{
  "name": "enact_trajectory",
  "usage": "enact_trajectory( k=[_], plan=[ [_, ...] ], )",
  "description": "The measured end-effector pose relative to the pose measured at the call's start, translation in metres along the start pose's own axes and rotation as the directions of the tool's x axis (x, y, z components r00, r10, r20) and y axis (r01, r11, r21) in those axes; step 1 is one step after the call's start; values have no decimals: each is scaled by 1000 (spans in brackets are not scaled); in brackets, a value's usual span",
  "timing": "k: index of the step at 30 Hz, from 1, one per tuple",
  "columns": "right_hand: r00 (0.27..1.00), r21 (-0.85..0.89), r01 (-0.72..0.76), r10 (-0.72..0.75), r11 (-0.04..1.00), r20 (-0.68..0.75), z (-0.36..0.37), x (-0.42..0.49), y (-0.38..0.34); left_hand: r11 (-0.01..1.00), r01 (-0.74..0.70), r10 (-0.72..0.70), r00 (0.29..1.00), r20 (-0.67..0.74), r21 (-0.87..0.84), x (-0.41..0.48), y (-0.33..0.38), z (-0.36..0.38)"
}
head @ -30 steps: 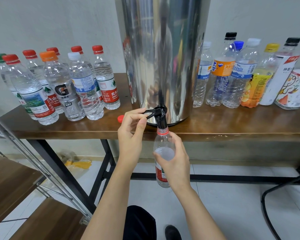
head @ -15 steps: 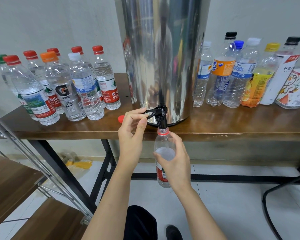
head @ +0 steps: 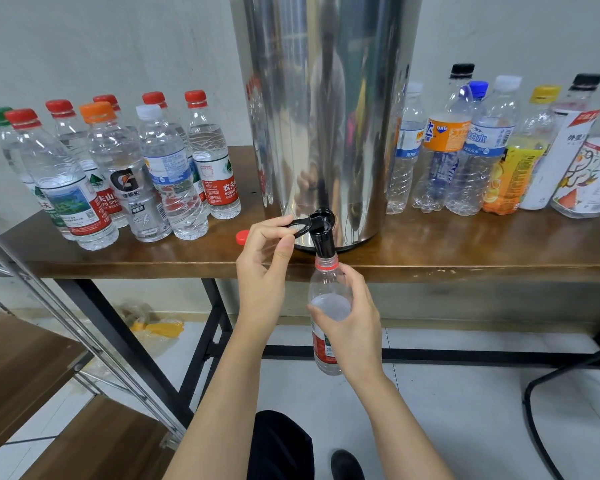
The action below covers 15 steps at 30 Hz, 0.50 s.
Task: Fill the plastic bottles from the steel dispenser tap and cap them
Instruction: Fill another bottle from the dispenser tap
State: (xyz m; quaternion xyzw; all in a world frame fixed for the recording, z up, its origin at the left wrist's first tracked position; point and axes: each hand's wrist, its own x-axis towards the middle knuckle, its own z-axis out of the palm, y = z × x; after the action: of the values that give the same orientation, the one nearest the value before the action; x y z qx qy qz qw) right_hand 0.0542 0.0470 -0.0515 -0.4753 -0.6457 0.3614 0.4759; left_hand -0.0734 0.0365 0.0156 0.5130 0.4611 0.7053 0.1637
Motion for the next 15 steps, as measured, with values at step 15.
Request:
enact_trajectory(
  k=[15],
  plan=[
    [1000,-6,4,-4,1000,1,0,0,0,1000,0,0,1000,-1,-2,-1,0,0]
  ],
)
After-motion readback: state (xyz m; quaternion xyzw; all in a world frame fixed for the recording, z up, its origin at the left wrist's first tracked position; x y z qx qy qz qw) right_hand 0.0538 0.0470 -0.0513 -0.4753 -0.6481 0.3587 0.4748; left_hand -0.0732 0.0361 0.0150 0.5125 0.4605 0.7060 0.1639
